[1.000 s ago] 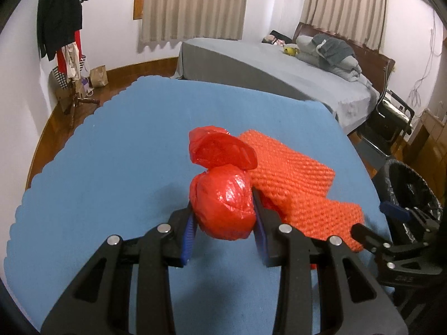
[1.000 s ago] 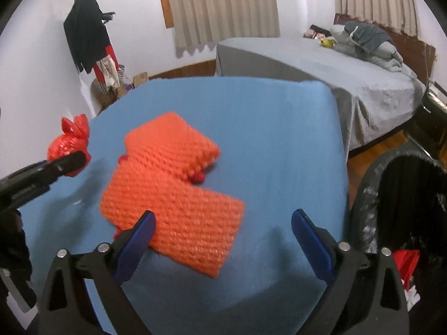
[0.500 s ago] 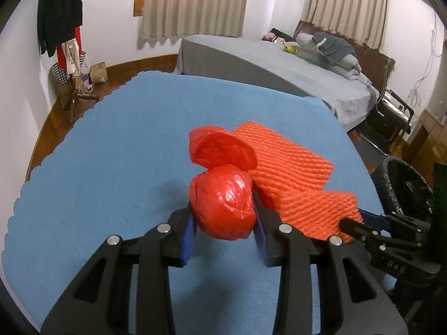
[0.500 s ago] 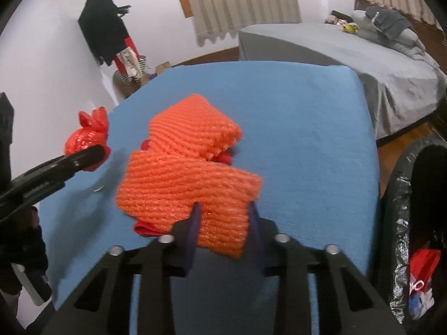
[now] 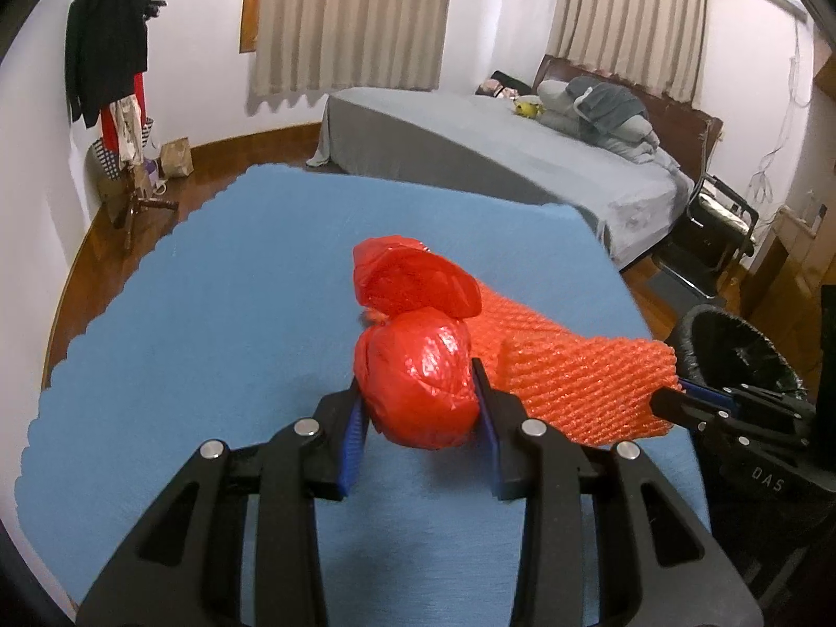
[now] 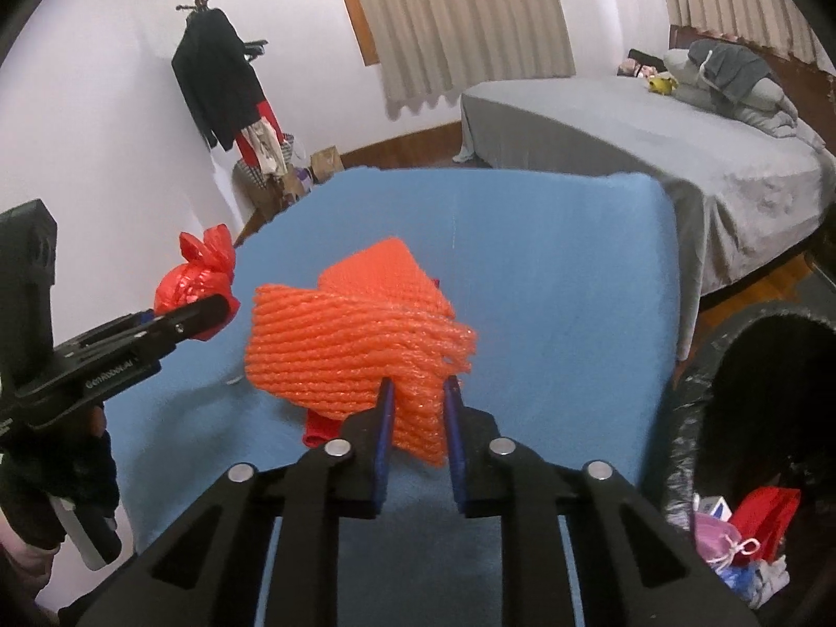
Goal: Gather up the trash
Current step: 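Grasp the orange mesh net with the right gripper and lift it, then carry the red bag and orange net over the bin while both grippers hold them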
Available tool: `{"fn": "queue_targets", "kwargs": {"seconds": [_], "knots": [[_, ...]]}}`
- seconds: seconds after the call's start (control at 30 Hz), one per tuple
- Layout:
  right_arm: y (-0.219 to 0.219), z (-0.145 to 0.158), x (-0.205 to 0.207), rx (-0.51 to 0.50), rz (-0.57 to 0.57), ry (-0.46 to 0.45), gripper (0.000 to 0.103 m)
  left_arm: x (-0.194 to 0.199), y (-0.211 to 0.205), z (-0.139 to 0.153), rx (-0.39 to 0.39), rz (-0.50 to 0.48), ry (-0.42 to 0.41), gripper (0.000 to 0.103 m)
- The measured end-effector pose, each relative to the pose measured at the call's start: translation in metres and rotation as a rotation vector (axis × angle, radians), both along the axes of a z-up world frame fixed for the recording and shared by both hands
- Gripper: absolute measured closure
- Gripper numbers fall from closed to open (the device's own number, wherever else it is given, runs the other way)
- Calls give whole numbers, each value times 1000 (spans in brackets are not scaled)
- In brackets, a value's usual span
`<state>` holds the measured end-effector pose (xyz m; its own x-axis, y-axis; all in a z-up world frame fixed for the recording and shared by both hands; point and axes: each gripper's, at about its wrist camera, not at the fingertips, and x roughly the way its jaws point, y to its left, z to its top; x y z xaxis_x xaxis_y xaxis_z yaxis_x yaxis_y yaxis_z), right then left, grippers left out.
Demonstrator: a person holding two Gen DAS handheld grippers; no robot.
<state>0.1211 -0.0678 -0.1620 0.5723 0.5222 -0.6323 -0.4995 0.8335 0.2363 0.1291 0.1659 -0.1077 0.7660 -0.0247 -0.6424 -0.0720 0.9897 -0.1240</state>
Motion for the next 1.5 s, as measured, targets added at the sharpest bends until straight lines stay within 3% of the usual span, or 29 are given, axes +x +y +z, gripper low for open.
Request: {"fn": "queue_targets", "kwargs": {"seconds": [0.57, 1.5], "knots": [[-46, 50, -6, 60, -112, -103, 86, -9, -48, 37, 1, -73, -81, 69], [-188, 78, -51, 18, -433, -199, 86, -15, -187, 69, -18, -322, -162, 69]]}}
